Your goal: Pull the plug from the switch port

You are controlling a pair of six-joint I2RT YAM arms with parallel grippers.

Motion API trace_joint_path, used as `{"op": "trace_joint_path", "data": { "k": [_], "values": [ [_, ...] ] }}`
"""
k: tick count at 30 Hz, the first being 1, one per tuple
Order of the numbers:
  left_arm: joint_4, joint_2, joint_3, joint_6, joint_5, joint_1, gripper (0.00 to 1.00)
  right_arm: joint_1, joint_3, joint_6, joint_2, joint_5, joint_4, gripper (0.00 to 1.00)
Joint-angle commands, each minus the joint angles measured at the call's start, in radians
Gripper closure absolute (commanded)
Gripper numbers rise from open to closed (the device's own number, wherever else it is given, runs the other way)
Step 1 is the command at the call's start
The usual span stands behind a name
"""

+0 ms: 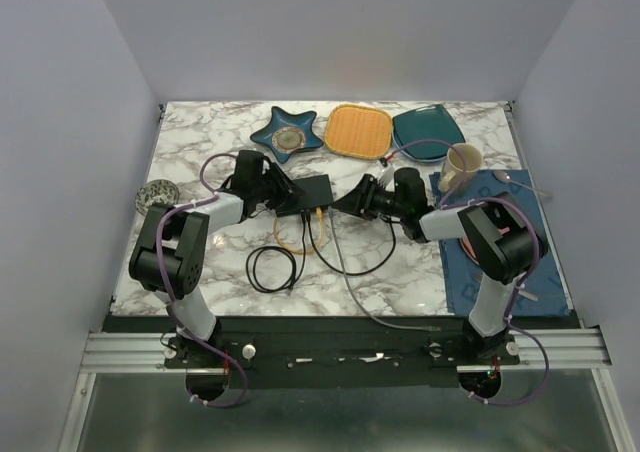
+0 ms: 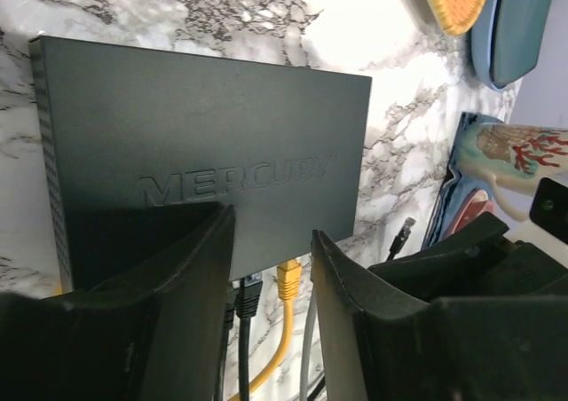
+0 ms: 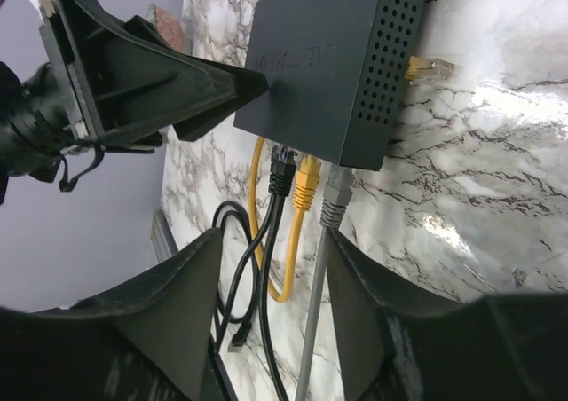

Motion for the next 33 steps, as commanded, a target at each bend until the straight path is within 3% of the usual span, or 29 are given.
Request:
{"op": "trace_joint_path", "data": {
  "k": [1,8,17,33],
  "values": [
    [-0.026,0.035,0.008,0.007,-0.019,0.006,0.51,-0.003,0.072,-0.033,0.023,-0.004,-0.033,0.46],
    [-0.033,0.066,0.000,-0.002,-0.019,0.008,0.52,-0.004,0.144,-0.105,0.054,0.053,-0.235,0.55],
    [-0.082,0.084,-0.003,-0.010,-0.052,0.015,0.52,-0.003,0.183,-0.138,0.091,0.094,-0.375,0.50],
    [-0.088,0.092,-0.010,-0.019,-0.053,0.015,0.52,-0.004,0.230,-0.081,0.169,0.025,-0.313,0.47]
  ]
}}
